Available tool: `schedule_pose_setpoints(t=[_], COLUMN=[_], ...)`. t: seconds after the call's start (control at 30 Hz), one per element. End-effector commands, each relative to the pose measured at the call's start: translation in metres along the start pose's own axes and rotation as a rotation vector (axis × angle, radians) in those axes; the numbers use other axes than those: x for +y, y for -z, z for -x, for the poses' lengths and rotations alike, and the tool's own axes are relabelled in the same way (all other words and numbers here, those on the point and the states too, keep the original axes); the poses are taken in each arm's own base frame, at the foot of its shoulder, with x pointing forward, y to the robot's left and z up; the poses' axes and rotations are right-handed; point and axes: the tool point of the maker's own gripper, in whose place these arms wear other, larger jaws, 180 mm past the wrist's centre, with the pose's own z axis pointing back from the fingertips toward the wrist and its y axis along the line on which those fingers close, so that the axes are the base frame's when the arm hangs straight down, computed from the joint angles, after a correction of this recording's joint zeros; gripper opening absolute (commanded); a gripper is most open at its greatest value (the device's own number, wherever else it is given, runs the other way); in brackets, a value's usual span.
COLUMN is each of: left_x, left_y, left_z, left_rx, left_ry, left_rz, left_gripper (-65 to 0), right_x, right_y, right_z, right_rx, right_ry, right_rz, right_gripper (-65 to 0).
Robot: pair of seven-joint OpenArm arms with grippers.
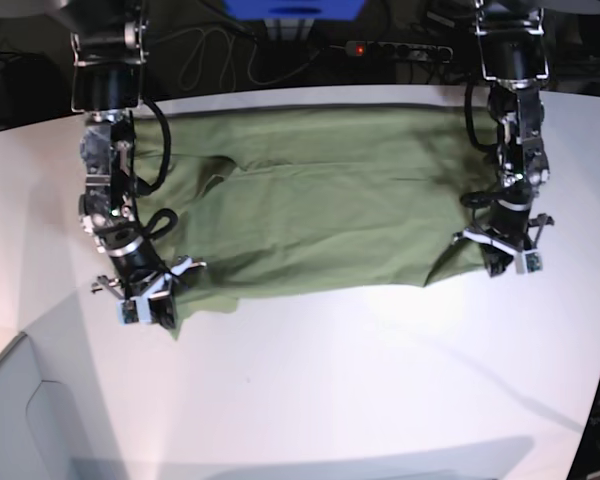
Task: Fold the T-shirt properly
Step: 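Lay the folded edge down and pull both grippers back toward the collar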
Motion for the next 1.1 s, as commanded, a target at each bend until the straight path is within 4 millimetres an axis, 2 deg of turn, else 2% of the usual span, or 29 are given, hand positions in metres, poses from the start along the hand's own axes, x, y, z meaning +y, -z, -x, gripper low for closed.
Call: schedule_pose_setpoints(t=[0.0, 0.17, 0.27, 0.43, 0.5, 0.57, 0.83, 1.07], left_x=[0.007, 0.0, -0.003, 0.001, 0.013, 0.016, 0.018, 0.022], left_y=[-0.003, -0.018, -0.026, -0.035, -0.041, -0.045, -0.052, -0.057], left_z=[-0.024, -0.032, -0.031, -0.024, -0.022, -0.024, -0.019, -0.008], left_rx=[-0.072, -0.103, -0.104, -0.097, -0.097, -0.103, -0.094, -0.067], left_ry=[0.012, 0.032, 0.044, 0.048, 0.039, 0.04, 0.051, 0.061], left_rz=[-0.011, 0.011, 0.021, 0.014, -0.014, -0.023, -0.024, -0.028], left_gripper=[-65.0, -65.0, -65.0, -65.0, -65.0, -65.0, -65.0, -65.0], right_x=[-0.003, 0.004, -0.001, 0.005, 0.006, 0.007, 0.009, -0.014], right_y=[-0.002, -0.021, -0.033, -0.046, -0.049, -0.051, -0.061, -0.078], right_z=[-0.02, -0.022, -0.022, -0.023, -0.019, -0.013, 0.007, 0.027], right_rx=[-0.061, -0.081, -0.09, -0.099, -0.091, -0.08, -0.036, 0.004], right_ry=[-0.013, -0.026, -0.027, -0.038, -0.037, -0.033, -0.019, 0.006], right_rz=[0.004, 0.001, 0.022, 0.016, 0.014, 0.013, 0.013, 0.083], right_gripper=[-64.9, -64.9, -64.9, -64.9, -64.9, -64.9, -64.9, -64.9])
